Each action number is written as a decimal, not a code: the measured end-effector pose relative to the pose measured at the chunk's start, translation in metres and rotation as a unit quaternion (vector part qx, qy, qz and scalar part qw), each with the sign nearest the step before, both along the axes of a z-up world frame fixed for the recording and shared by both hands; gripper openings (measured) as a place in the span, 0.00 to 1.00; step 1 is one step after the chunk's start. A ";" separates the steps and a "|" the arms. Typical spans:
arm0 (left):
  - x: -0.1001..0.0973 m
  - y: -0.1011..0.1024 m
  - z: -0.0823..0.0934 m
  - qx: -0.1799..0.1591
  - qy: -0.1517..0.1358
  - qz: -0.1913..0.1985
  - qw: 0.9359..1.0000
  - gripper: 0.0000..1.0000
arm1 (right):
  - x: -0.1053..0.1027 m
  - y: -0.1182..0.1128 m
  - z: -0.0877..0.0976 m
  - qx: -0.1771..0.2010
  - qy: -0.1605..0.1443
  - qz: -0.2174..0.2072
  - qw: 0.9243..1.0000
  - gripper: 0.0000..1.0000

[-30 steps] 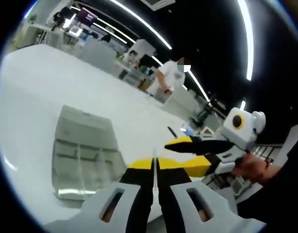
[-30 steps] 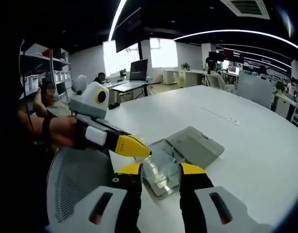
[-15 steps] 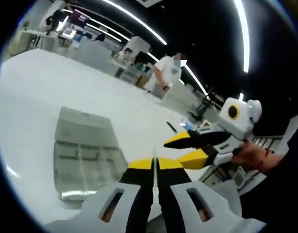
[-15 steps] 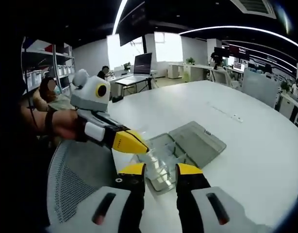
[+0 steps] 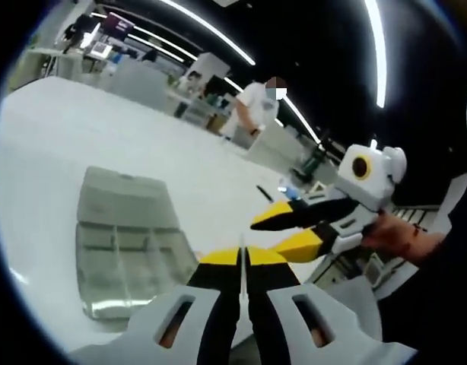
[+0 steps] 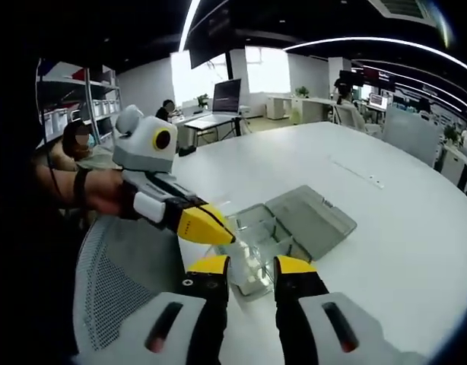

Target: Insert the divider into the dual guide fixture by aligning both edges with the guide slots and pushing it downward to the bottom, including one-sided entry, uneven engagement, binding, and posture correction.

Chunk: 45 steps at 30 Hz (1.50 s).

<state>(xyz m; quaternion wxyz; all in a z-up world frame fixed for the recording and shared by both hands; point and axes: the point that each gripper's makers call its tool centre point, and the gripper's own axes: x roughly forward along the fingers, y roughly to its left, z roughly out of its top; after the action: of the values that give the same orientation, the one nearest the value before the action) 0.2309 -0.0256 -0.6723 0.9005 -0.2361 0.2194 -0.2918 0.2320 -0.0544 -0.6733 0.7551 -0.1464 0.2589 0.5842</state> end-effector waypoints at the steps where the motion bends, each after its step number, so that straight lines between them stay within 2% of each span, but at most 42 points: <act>1: -0.001 -0.001 0.000 0.002 0.000 -0.001 1.000 0.00 | 0.001 -0.001 0.000 0.001 0.000 -0.001 1.000 0.19; 7: -0.004 -0.005 0.001 0.012 -0.005 -0.018 1.000 0.00 | -0.001 0.002 0.001 0.002 0.009 0.016 1.000 0.18; 10: -0.003 -0.008 0.004 0.012 -0.008 -0.026 1.000 0.00 | -0.003 0.000 0.000 -0.009 0.002 0.027 1.000 0.18; 16: -0.006 -0.018 0.009 0.025 -0.016 -0.057 0.998 0.00 | 0.000 -0.001 0.001 -0.008 0.001 0.023 1.000 0.18; 24: -0.014 -0.026 0.005 0.040 -0.020 -0.083 0.996 0.00 | -0.007 -0.004 -0.003 -0.026 0.002 0.048 0.998 0.18; 37: -0.025 -0.035 0.007 0.074 -0.046 -0.144 0.986 0.00 | -0.018 -0.009 -0.005 -0.047 0.003 0.098 0.994 0.17; 39: -0.027 -0.037 0.008 0.085 -0.057 -0.157 0.982 0.00 | -0.021 -0.009 -0.005 -0.047 0.006 0.112 0.993 0.15; 45: -0.028 -0.036 0.007 0.091 -0.059 -0.168 0.980 0.00 | -0.029 -0.008 -0.006 -0.056 0.011 0.148 0.987 0.08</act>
<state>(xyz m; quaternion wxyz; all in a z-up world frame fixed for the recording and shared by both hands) 0.2033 -0.0620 -0.6655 0.8679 -0.0957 0.2276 -0.4311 0.2032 -0.0620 -0.6788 0.6483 -0.2182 0.2750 0.6756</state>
